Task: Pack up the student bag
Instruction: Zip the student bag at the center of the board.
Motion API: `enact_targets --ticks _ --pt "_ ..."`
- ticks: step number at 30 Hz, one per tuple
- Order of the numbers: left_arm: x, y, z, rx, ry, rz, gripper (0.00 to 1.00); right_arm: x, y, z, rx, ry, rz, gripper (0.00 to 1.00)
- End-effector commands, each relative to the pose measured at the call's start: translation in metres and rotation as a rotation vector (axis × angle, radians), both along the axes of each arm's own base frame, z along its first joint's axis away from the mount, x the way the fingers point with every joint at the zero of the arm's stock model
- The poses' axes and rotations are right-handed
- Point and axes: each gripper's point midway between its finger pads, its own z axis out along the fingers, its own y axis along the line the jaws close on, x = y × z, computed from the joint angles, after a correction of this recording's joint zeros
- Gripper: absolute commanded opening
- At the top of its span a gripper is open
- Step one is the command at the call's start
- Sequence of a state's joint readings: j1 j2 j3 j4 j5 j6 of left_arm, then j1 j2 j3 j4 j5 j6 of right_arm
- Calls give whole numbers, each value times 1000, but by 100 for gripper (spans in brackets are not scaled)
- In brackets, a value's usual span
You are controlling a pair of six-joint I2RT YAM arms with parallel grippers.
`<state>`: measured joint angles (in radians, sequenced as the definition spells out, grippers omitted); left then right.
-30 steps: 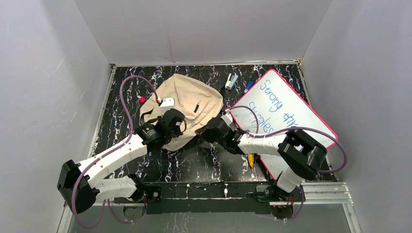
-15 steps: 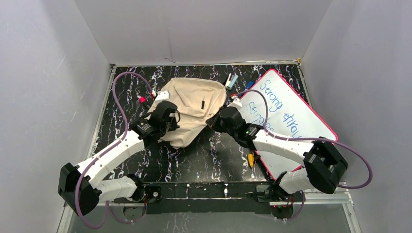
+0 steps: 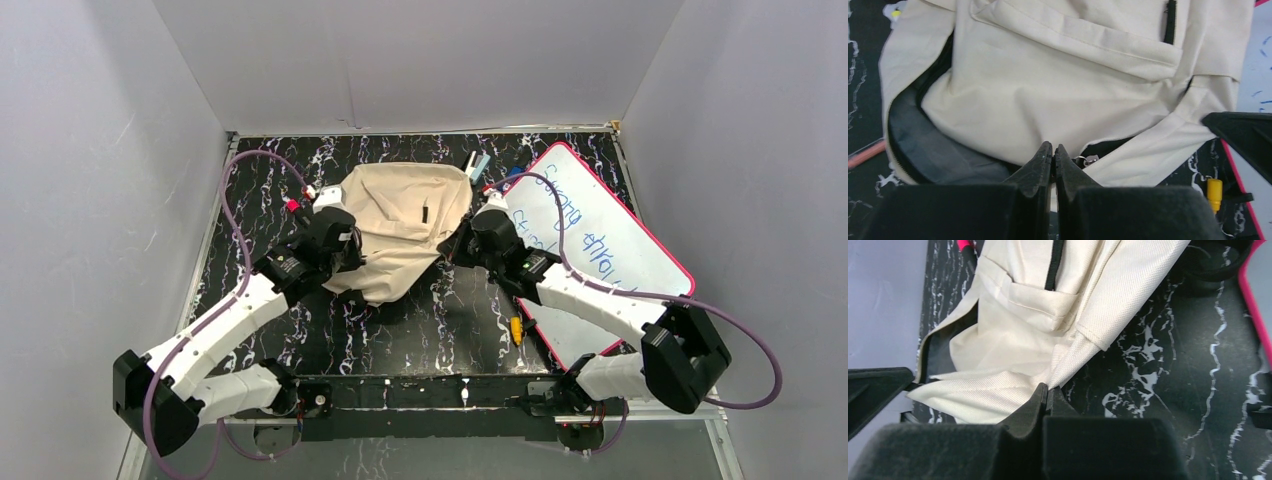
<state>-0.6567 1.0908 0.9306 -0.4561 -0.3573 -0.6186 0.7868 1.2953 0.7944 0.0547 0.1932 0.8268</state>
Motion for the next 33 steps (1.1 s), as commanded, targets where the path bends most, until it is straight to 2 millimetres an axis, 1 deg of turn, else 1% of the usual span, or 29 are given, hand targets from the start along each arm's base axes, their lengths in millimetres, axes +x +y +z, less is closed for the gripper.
enact_targets --ticks 1,3,5,6,7,10,11,12,14,18,21,23,26,27,28,30,33 --pt "-19 80 -1 238 20 183 0 25 -74 -8 -226 -77 -171 0" --pt "-26 75 -8 195 36 160 0 22 -63 -1 -204 -126 -81 0" --pt "-33 68 -19 155 60 127 0 16 -47 10 -159 -200 37 0" --pt "-36 64 -24 133 73 111 0 11 -39 19 -134 -257 109 2" --pt "-38 59 -29 108 85 98 0 4 -31 27 -109 -309 182 8" --pt "-43 51 -40 62 110 76 0 -16 -14 53 -72 -463 375 34" --pt "-45 51 -43 60 116 75 0 -22 -11 62 -65 -507 425 41" --pt "-45 50 -43 53 117 75 0 -28 -7 68 -59 -544 474 45" --pt "-45 47 -44 40 119 68 0 -42 -2 77 -63 -613 590 55" --pt "-44 43 -46 30 122 58 0 -65 12 91 -16 -712 753 58" --pt "-43 41 -47 18 123 55 0 -81 30 99 -9 -812 865 68" --pt "-44 40 -46 9 121 55 0 -88 44 105 -21 -898 915 75" --pt "-43 38 -46 -1 117 53 0 -98 69 99 -57 -983 1015 78" --pt "-43 38 -44 -4 114 52 0 -102 79 96 -78 -1007 1050 79" --pt "-43 37 -44 -5 114 50 0 -104 90 88 -106 -1021 1083 80" --pt "-42 35 -43 -13 108 40 0 -105 108 78 -163 -1058 1120 80" --pt "-42 34 -42 -17 108 30 0 -105 129 70 -212 -1112 1161 81"
